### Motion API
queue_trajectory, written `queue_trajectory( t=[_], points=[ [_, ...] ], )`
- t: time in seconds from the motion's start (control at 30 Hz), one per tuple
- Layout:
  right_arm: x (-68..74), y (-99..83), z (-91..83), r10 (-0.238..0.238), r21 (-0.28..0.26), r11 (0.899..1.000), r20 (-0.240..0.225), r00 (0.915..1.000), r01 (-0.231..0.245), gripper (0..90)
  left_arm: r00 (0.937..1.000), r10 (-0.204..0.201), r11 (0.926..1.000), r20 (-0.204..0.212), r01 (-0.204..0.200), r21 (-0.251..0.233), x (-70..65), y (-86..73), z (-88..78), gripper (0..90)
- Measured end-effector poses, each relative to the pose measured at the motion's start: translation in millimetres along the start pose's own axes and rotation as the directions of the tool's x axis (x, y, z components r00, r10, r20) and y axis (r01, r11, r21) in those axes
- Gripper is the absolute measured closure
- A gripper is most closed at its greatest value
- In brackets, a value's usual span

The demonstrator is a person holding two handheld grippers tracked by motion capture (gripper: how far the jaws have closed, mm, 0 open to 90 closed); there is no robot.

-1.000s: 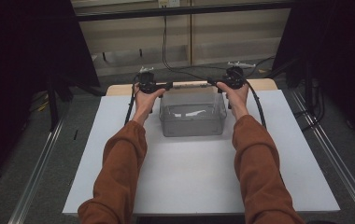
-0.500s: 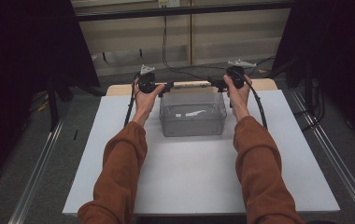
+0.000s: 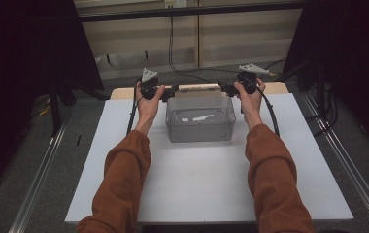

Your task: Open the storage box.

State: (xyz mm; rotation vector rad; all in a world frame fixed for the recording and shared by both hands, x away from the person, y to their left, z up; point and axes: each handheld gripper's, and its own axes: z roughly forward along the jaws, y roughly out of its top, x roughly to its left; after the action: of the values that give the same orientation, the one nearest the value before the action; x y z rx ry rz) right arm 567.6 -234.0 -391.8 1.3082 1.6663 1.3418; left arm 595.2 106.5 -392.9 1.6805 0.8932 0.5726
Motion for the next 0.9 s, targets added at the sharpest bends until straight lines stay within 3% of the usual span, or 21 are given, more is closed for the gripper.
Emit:
queue_trajectory(
  t=[0.37, 0.53, 0.9],
  points=[
    [10.7, 2.0, -16.1, -0.017, -0.039, 0.999, 0.009, 0.9998, 0.017, 0.3, 0.999, -0.002, 0.9986, -0.044, 0.0, -0.052, -5.0, 1.6, -14.6, 2.7],
    [13.7, 1.0, -24.4, -0.039, -0.05, 0.998, 0.024, 0.999, 0.04, 0.0, 0.9995, -0.013, 0.9978, -0.03, 0.011, -0.065, -8.0, 0.0, -22.4, 2.7],
    [14.0, -5.7, -43.6, -0.069, -0.087, 0.993, 0.058, 0.9959, 0.074, 0.0, 0.9985, 0.029, 0.9965, -0.046, -0.033, -0.077, -14.3, 4.9, -42.7, 2.7]
  ],
)
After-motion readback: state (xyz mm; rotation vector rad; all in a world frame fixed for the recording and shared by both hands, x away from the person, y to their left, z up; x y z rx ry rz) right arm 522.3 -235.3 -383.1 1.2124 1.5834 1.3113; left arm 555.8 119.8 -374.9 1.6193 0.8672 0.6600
